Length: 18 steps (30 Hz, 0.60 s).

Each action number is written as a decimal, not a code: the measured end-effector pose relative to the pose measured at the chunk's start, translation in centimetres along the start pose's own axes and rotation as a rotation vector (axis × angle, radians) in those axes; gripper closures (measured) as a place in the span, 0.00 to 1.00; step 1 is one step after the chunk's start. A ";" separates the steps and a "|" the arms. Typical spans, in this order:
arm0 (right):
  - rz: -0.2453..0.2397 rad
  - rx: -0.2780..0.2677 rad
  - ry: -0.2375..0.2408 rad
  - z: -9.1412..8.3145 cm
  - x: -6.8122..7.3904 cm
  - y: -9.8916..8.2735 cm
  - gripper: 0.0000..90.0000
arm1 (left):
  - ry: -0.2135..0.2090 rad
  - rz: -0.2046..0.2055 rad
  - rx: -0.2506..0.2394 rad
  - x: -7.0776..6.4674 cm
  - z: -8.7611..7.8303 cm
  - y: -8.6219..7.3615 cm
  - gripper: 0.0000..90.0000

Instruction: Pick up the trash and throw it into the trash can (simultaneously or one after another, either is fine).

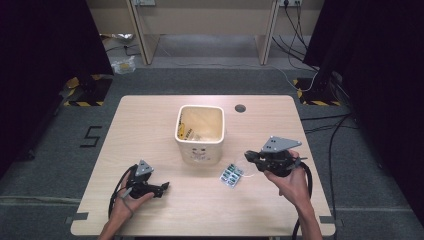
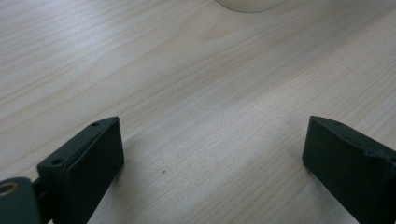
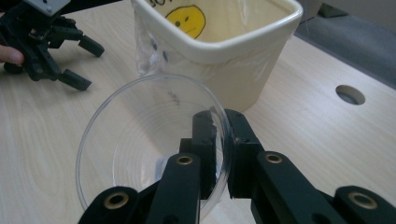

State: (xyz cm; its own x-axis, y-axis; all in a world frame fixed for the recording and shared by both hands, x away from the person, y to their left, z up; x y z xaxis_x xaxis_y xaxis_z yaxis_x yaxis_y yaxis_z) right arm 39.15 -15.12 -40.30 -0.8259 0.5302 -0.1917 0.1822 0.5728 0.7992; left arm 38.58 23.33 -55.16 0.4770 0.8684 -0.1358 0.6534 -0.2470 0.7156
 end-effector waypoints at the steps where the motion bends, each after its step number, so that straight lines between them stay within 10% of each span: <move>1: 0.000 0.000 0.000 0.0 0.0 0.0 0.93 | 0.000 0.000 0.000 0.0 0.0 0.0 0.05; 18: -0.037 -0.033 -0.013 -0.3 -2.6 5.7 0.93 | 0.000 0.000 0.000 0.0 0.0 0.0 0.05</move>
State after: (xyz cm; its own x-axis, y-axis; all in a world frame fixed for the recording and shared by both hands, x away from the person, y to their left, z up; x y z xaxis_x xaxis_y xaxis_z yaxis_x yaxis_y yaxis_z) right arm 42.14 -13.40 -35.05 -0.8244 0.5178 -0.2286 0.1340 0.5710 0.8100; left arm 38.58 23.34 -55.16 0.4769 0.8684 -0.1360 0.6536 -0.2469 0.7155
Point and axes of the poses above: each handheld gripper's, and its own axes: z roughly forward along the jaws, y roughly out of its top, x roughly to its left, the point moved 4 cm from there along z, roughly forward along the jaws, and after that the axes turned 9 degrees about -z, right-handed, at the moved point
